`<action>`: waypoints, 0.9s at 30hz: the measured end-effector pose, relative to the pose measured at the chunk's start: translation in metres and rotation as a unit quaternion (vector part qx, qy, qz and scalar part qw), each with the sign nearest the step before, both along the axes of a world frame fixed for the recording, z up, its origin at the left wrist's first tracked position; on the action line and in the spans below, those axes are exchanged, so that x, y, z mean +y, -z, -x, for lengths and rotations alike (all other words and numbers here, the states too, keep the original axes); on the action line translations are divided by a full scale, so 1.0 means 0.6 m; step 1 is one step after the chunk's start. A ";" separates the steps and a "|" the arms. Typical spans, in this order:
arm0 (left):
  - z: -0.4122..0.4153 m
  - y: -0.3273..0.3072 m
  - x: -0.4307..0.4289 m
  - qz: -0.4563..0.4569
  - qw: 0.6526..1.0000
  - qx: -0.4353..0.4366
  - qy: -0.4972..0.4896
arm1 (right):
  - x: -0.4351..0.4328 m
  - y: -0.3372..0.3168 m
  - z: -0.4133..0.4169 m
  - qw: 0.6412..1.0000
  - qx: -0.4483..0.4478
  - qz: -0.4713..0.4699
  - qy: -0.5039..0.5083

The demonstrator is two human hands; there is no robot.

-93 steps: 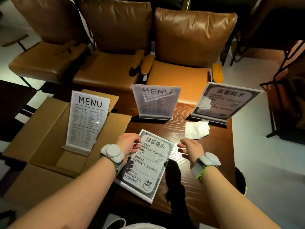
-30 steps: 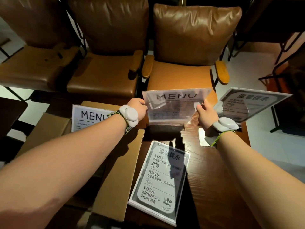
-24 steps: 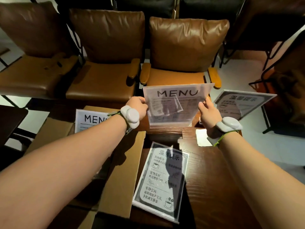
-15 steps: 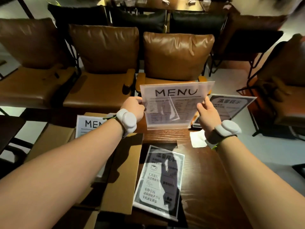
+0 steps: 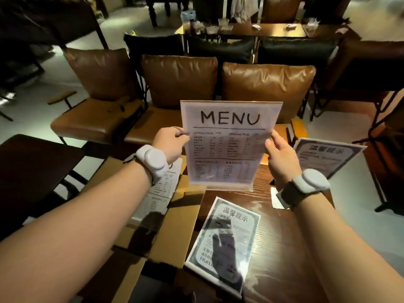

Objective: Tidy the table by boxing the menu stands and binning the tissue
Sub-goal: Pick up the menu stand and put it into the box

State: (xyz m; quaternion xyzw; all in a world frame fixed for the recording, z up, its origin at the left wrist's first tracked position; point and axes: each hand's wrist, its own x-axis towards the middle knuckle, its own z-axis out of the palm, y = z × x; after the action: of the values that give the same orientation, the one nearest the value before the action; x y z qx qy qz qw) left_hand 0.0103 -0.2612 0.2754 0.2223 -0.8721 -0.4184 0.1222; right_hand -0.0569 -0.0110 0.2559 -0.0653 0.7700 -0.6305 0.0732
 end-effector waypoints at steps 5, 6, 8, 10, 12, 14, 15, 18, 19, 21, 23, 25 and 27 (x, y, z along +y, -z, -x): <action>-0.048 -0.003 -0.044 -0.013 0.999 0.006 -0.031 | -0.048 0.022 -0.012 1.000 -0.002 0.017 0.026; -0.055 -0.002 -0.057 -0.011 0.999 -0.001 -0.033 | -0.061 0.024 -0.017 1.000 -0.004 0.020 0.023; -0.066 -0.001 -0.074 -0.002 0.999 -0.011 -0.037 | -0.077 0.032 -0.022 0.999 -0.012 0.024 0.017; -0.085 0.002 -0.112 -0.017 0.999 -0.002 -0.050 | -0.118 0.038 -0.033 1.000 -0.016 0.017 0.008; -0.095 0.007 -0.128 -0.032 0.998 0.000 -0.052 | -0.135 0.041 -0.036 1.000 -0.017 0.016 0.015; -0.105 0.012 -0.151 -0.040 0.998 -0.005 -0.054 | -0.159 0.044 -0.039 1.000 -0.024 0.012 0.016; -0.113 0.015 -0.169 -0.045 0.997 -0.010 -0.060 | -0.178 0.044 -0.043 1.000 -0.025 0.011 0.009; -0.134 0.032 -0.237 -0.067 0.995 -0.015 -0.076 | -0.244 0.049 -0.061 0.999 -0.047 0.018 0.008; -0.138 0.037 -0.244 -0.071 0.995 -0.016 -0.074 | -0.249 0.050 -0.066 0.997 -0.064 0.031 0.016; -0.152 0.049 -0.284 -0.090 0.993 -0.013 -0.076 | -0.286 0.056 -0.079 0.994 -0.091 0.052 0.021; -0.165 0.062 -0.319 -0.104 0.992 -0.015 -0.076 | -0.318 0.063 -0.094 0.993 -0.103 0.059 0.012; -0.174 0.071 -0.338 -0.104 0.992 -0.018 -0.075 | -0.335 0.065 -0.104 0.992 -0.108 0.059 0.007; -0.184 0.079 -0.365 -0.107 0.991 -0.019 -0.081 | -0.364 0.068 -0.114 0.992 -0.117 0.055 0.003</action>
State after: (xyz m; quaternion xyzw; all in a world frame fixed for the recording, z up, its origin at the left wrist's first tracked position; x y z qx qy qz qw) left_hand 0.1208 -0.4803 0.2282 0.3117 -0.8037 -0.4936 0.1151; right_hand 0.0116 -0.2296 0.2151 0.0075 0.7205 -0.6755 0.1568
